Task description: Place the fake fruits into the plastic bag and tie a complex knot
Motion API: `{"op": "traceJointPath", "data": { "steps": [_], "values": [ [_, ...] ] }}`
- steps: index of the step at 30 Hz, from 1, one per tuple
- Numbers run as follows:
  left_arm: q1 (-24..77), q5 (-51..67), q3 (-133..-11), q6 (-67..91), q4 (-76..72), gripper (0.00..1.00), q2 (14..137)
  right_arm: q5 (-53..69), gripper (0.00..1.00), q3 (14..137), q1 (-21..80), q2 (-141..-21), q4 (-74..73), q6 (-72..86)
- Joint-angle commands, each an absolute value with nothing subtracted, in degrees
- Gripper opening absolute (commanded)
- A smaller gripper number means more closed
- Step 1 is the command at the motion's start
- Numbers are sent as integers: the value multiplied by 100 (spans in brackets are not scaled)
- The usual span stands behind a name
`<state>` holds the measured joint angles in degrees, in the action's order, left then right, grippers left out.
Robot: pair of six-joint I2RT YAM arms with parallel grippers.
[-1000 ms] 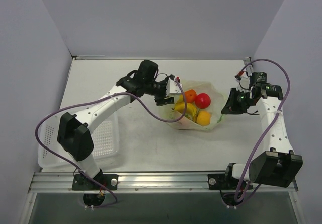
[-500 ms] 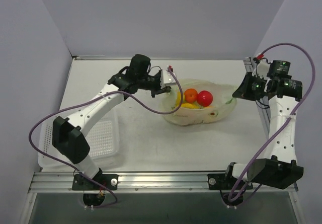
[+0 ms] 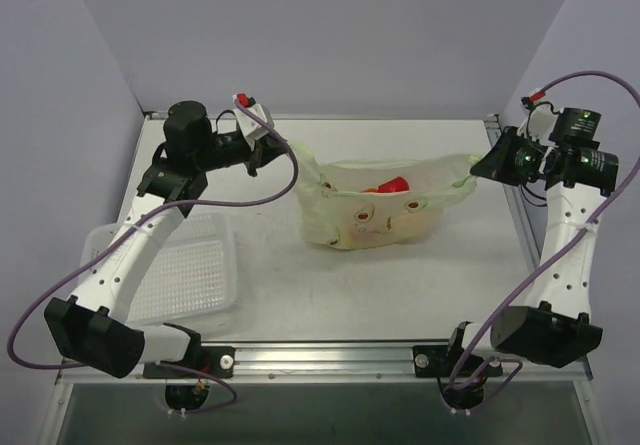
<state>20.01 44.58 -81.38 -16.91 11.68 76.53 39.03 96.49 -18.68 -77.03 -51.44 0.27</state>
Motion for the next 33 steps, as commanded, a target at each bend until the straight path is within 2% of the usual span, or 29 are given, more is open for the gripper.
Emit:
{"op": "traceJointPath", "data": {
  "steps": [1, 5, 10, 16, 19, 24, 25, 26, 28, 29, 33],
  "values": [
    [1995, 4518, -7314, -1810, 1213, 0, 7427, 4113, 0, 8861, -1828, -7691, -5116, -158],
    [1855, 4342, -7066, -2136, 1248, 0, 7321, 4148, 0, 8587, -1723, -7629, -5054, -202],
    [1565, 4448, -7610, -1907, 1380, 0, 7506, 4333, 0, 9271, -1679, -7682, -5071, 0],
    [1196, 4807, -8138, -1117, 809, 0, 7418, 4641, 0, 10009, -1617, -7471, -5089, 272],
    [1187, 4974, -8271, -1169, 984, 0, 7365, 4588, 0, 9924, -1600, -7365, -5071, 238],
    [1195, 4782, -7684, -1747, 1450, 0, 7356, 4491, 0, 9317, -1486, -7322, -5028, 167],
    [1195, 4764, -7638, -1845, 1520, 6, 7365, 4474, 0, 9229, -1442, -7286, -4984, 167],
    [1195, 4738, -7594, -1889, 1573, 23, 7357, 4413, 0, 9107, -1337, -7277, -4966, 167],
    [1187, 4658, -7672, -1995, 1669, 43, 7348, 4360, 0, 9070, -1248, -7251, -4940, 167],
    [1195, 4623, -7742, -2013, 1783, 58, 7330, 4351, 0, 9062, -1222, -7251, -4931, 184],
    [1213, 4369, -8304, -2259, 2232, 81, 7304, 4359, 0, 9140, -1081, -7242, -4887, 333]
  ]
}}
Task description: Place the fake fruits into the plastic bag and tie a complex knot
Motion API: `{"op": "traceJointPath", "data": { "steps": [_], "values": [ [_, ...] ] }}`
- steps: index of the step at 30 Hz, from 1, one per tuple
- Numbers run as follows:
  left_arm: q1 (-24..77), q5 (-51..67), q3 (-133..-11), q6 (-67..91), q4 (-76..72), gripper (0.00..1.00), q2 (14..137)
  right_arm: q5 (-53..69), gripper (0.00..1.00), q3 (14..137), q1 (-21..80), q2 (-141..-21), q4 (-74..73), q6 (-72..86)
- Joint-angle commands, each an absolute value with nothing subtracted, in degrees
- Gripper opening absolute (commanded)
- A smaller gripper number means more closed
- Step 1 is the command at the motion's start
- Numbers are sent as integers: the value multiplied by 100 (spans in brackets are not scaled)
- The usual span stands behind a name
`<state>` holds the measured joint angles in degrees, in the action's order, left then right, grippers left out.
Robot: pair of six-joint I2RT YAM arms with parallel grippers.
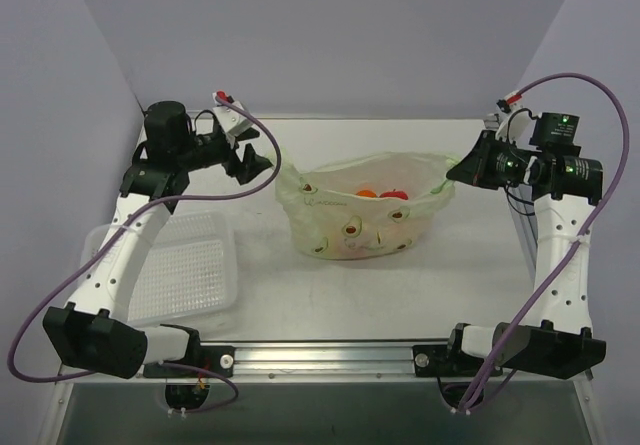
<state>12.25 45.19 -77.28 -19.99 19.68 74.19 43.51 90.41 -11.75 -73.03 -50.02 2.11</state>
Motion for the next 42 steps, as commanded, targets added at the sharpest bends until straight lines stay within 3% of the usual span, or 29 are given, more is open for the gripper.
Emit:
{"op": "traceJointPath", "data": {
  "steps": [1, 2, 8, 11, 18, 32, 36, 42],
  "values": [
    [1222, 4272, -8497, -2294, 2302, 92, 7286, 4368, 0, 9141, -1055, -7233, -4869, 343],
    [1248, 4150, -8586, -2329, 2390, 98, 7225, 4359, 0, 9141, -1037, -7207, -4852, 334],
    [1687, 3078, -9349, -2338, 2531, 98, 7241, 4307, 0, 8947, -949, -7075, -4755, 387],
    [1897, 3689, -9658, -2144, 2863, 98, 7365, 4263, 0, 8921, -940, -7023, -4755, 325],
    [4024, 3199, -10062, -3111, 3542, 97, 8032, 4140, 0, 8675, -905, -6707, -4764, -175],
    [4280, 3699, -11944, -2436, 3972, 97, 10775, 3832, 0, 8165, -853, -6205, -4755, -563],
    [4359, 4358, -11471, -2425, 4245, 97, 10732, 3753, 0, 8288, -844, -6293, -4711, -519],
    [4579, 4185, -10539, -2733, 4254, 97, 10406, 3841, 0, 8516, -844, -6495, -4658, -378]
  ]
}}
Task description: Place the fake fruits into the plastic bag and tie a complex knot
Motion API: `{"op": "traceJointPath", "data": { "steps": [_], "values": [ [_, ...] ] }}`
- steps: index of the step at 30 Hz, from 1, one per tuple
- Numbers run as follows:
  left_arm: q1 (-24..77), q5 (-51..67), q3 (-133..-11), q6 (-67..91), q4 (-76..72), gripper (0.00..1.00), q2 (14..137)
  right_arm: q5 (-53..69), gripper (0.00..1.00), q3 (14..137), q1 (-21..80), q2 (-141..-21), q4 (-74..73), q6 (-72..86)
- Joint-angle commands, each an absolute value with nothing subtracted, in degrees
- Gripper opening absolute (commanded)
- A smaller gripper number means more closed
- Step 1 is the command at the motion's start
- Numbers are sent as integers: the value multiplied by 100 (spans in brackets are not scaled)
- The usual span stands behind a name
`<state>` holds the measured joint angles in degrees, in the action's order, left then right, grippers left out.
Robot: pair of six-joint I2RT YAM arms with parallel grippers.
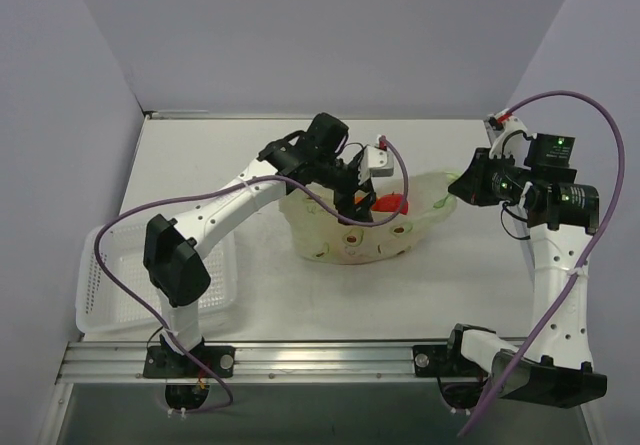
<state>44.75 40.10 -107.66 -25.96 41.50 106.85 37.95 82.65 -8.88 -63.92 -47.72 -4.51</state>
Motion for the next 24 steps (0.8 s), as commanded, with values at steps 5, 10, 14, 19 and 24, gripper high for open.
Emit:
{"op": "traceJointPath", "data": {
  "steps": [5, 10, 14, 19, 24],
  "values": [
    [4737, 3841, -10424, -3032, 4105, 89, 10459, 3938, 0, 8534, -844, -6521, -4641, -308],
    [4843, 3551, -10301, -3164, 3868, 47, 10503, 3955, 0, 8481, -844, -6521, -4641, -343],
    [4738, 3559, -10134, -3208, 3683, 0, 10459, 3972, 12, 8534, -879, -6714, -4632, -211],
    [4229, 4253, -10213, -2954, 3604, 0, 10512, 4586, 85, 8675, -1466, -6900, -4702, -474],
    [3867, 5035, -10275, -2918, 3568, 0, 10529, 5859, 100, 8210, -2231, -6602, -4702, -1791]
  ]
}}
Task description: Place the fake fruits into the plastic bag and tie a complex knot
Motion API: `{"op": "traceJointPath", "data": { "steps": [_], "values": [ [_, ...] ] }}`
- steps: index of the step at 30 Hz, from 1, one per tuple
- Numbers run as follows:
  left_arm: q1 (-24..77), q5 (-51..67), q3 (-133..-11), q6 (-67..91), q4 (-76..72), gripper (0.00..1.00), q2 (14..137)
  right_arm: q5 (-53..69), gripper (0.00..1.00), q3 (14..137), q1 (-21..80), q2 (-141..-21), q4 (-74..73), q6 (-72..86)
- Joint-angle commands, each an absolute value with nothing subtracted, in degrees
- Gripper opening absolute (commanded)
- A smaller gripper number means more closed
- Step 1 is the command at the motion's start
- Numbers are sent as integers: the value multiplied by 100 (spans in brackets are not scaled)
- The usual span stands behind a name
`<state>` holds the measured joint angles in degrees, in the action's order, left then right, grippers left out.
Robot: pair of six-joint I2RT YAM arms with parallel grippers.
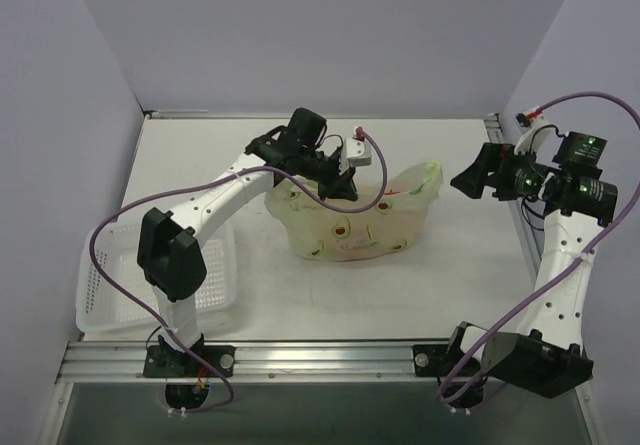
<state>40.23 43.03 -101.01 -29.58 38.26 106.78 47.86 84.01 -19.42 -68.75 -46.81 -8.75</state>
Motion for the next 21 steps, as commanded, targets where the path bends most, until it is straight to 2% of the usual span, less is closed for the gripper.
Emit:
{"op": "traceJointPath", "data": {
  "steps": [1, 2, 7, 16, 21],
  "values": [
    [3858, 5106, -10274, -2970, 3568, 0, 10521, 6132, 100, 8052, -2337, -6540, -4693, -2028],
    [3850, 5150, -10274, -2997, 3568, 0, 10521, 6709, 100, 7755, -2451, -6469, -4693, -2352],
    [3850, 5361, -10257, -3058, 3577, 0, 10573, 7435, 100, 6988, -2400, -6003, -4658, -4664],
    [3920, 5449, -10292, -3199, 3604, 0, 10626, 7077, 100, 6987, -1320, -6758, -4061, -5974],
    [4034, 5432, -10310, -3348, 3691, 0, 10687, 6908, 100, 6961, -906, -7101, -3376, -5591]
  ]
}}
